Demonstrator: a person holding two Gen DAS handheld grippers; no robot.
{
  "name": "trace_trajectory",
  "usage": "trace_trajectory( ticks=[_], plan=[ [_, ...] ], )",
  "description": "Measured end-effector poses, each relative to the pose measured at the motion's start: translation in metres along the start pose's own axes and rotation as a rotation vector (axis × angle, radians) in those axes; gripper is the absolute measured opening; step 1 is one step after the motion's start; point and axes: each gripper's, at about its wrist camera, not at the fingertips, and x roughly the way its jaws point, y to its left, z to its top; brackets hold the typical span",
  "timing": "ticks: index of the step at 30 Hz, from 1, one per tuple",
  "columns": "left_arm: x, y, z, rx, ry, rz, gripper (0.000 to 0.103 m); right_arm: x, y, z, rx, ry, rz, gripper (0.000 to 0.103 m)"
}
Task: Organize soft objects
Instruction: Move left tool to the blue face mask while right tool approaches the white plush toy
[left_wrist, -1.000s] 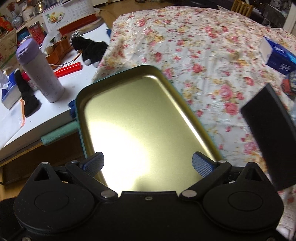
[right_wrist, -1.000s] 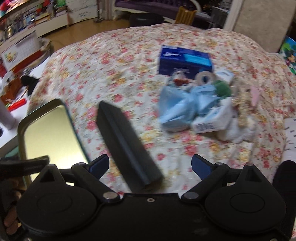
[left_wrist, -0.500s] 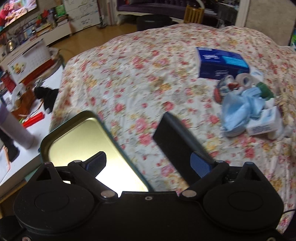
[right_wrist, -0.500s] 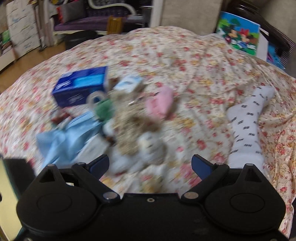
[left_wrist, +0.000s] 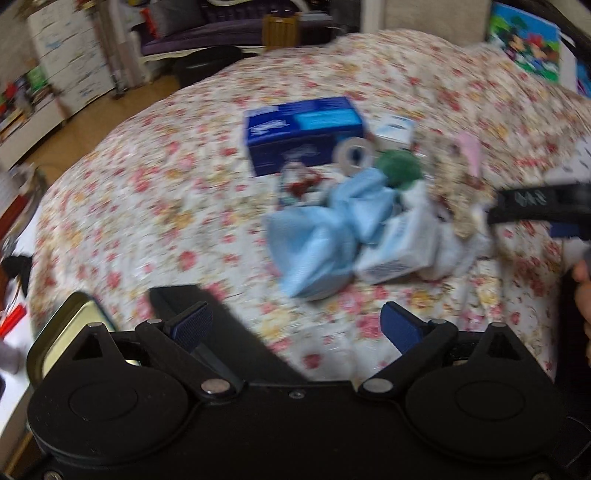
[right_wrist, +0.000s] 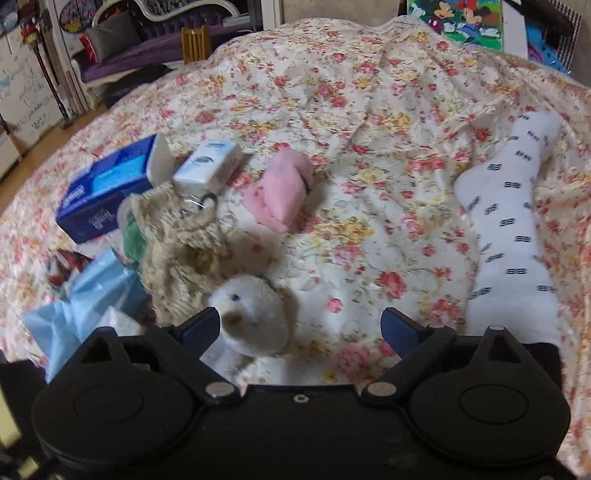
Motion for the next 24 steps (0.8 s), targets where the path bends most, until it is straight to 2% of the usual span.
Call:
trace_trajectory(
  ticks=[4, 5, 8, 11, 15, 19, 24],
  plan=[
    [0.012, -0.031, 0.011, 0.083, -0.01, 0.005, 0.095, 0.01, -0.001, 0.009, 0.066, 0.021, 0.078, 0.095],
    [0.016, -0.04, 0.013, 0.108, -0.01, 0.011, 0.095, 0.015, -0.001, 0.011, 0.072, 0.032, 0.074, 0.094],
    [0.03, -0.059, 0.02, 0.167, -0.007, 0.035, 0.096, 0.028, -0.004, 0.011, 0.088, 0.067, -0.007, 0.095],
    [0.045, -0.066, 0.03, 0.176, -0.008, 0.093, 0.096, 0.029, -0.019, 0.011, 0.146, 0.088, 0.032, 0.095],
    [0.058, -0.05, 0.044, 0.117, 0.008, 0.164, 0.096, 0.026, -0.028, 0.01, 0.161, 0.068, 0.004, 0.095],
    [0.059, -0.015, 0.056, 0.009, 0.023, 0.206, 0.095, 0.023, -0.033, 0.01, 0.167, 0.068, -0.011, 0.095],
    [0.055, 0.021, 0.066, -0.107, 0.022, 0.233, 0.095, 0.016, -0.035, 0.008, 0.163, 0.039, -0.08, 0.095]
  ],
)
